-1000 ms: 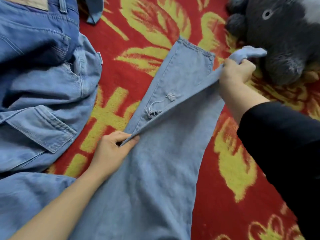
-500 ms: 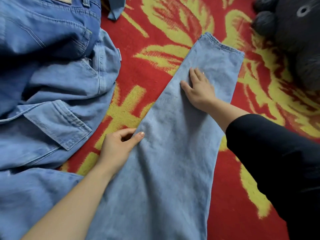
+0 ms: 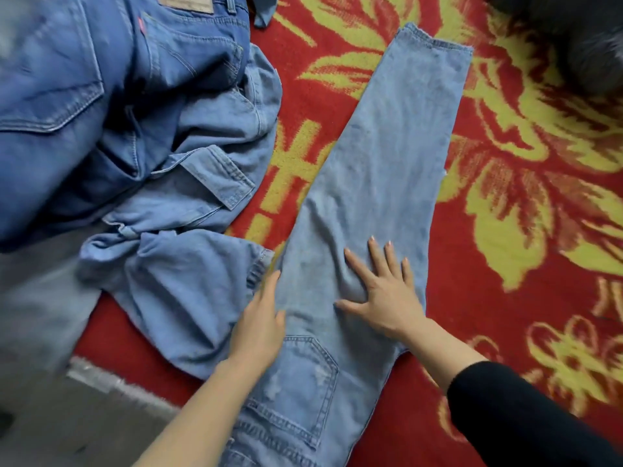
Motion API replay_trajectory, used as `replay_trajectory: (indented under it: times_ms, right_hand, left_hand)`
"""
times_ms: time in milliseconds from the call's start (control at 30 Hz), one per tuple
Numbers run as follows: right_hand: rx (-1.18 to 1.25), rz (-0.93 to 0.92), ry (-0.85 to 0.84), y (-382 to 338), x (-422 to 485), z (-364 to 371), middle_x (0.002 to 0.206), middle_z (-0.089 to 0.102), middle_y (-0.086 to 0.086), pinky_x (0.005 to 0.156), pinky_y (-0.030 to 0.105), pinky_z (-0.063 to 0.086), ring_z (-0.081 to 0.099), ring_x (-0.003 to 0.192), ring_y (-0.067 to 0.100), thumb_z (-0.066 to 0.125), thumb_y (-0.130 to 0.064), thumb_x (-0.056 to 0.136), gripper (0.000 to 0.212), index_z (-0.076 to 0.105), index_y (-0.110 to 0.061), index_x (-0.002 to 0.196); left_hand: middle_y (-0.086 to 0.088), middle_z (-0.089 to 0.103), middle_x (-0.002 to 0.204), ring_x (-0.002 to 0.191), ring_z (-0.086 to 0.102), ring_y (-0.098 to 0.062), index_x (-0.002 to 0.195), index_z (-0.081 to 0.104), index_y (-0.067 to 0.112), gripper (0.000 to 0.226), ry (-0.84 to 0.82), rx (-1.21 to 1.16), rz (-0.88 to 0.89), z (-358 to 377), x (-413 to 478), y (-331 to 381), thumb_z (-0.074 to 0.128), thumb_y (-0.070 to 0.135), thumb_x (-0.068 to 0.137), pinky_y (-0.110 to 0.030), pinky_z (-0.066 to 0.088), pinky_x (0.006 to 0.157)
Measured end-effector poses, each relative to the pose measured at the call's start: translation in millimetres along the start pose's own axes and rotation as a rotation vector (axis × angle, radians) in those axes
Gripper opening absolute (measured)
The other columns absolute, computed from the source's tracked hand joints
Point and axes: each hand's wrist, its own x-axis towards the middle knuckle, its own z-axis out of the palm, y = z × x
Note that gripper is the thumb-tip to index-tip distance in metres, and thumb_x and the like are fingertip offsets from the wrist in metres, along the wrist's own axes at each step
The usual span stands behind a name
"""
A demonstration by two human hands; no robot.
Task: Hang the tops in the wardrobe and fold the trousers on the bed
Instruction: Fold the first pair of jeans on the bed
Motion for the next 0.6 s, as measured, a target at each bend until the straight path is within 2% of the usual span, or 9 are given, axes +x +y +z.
replay_trajectory:
  times_ms: [67,167,233,333,400,500,600]
  right_hand:
    - [-0.094,-0.024,-0.025,-9.6,-35.2,26.3,0.161,-0.013,0.002,0.117,0.05,-0.005,-0.014,0.147,0.029,0.053,-0.067,0.08,0.088,0.002,-0.047,0.149]
    - [-0.138,-0.008,0.037,-28.3,-81.5,63.7,0.159,0.021,0.009,0.114,0.052,0.011,0.019,0.145,0.036,0.051,-0.055,0.08,0.071,0.031,-0.042,0.147]
    - [-0.153,0.013,0.056,-40.2,-104.2,81.8,0.153,0.035,0.01,0.109,0.053,0.017,0.028,0.141,0.035,0.046,-0.05,0.076,0.067,0.042,-0.038,0.142]
    - [-0.149,-0.017,0.083,-55.4,-130.4,99.8,0.149,0.042,0.011,0.107,0.052,0.019,0.028,0.138,0.032,0.044,-0.045,0.073,0.068,0.044,-0.033,0.14]
    - [-0.148,-0.093,0.086,-61.5,-145.3,109.9,0.143,0.049,0.009,0.107,0.051,0.02,0.037,0.135,0.032,0.044,-0.041,0.07,0.068,0.046,-0.029,0.137]
    - [-0.137,-0.223,0.023,-63.5,-167.8,122.5,0.143,0.05,0.009,0.108,0.044,0.021,0.048,0.131,0.031,0.048,-0.04,0.065,0.076,0.044,-0.024,0.139]
    - [-0.17,-0.339,-0.044,-60.9,-182.5,129.8,0.149,0.04,0.016,0.111,0.044,0.017,0.038,0.137,0.035,0.049,-0.056,0.067,0.088,0.037,-0.018,0.146]
  left_hand:
    - [-0.016,0.044,0.143,0.129,0.043,-0.032,0.148,0.026,0.013,0.067,-0.012,0.044,-0.03,2.3,-35.5,-20.9,0.055,0.006,0.088,-0.035,0.034,0.102]
    - [-0.016,0.043,0.139,0.13,0.039,-0.033,0.144,0.033,0.007,0.059,-0.001,0.083,-0.064,3.6,-73.8,-45.3,0.054,0.005,0.09,-0.033,0.03,0.103]
    - [-0.016,0.046,0.127,0.121,0.042,-0.036,0.137,0.044,0.005,0.053,0.064,0.125,-0.096,6.4,-92.2,-57.4,0.06,0.005,0.086,-0.037,0.031,0.102]
    - [-0.022,0.048,0.12,0.109,0.044,-0.042,0.122,0.053,0.001,0.041,0.142,0.113,-0.177,11.2,-110.2,-67.9,0.066,0.01,0.084,-0.045,0.032,0.097]
    - [-0.024,0.047,0.119,0.108,0.047,-0.044,0.118,0.049,0.002,0.037,0.125,0.042,-0.246,9.7,-115.5,-70.1,0.064,0.016,0.087,-0.045,0.034,0.093]
    - [-0.022,0.051,0.119,0.106,0.052,-0.041,0.119,0.04,0.007,0.04,0.012,-0.055,-0.36,0.4,-116.6,-71.5,0.058,0.03,0.092,-0.04,0.038,0.081]
    - [-0.015,0.057,0.106,0.096,0.055,-0.034,0.117,0.038,0.011,0.037,-0.117,-0.082,-0.371,-11.7,-113.7,-75.9,0.057,0.032,0.092,-0.033,0.036,0.073]
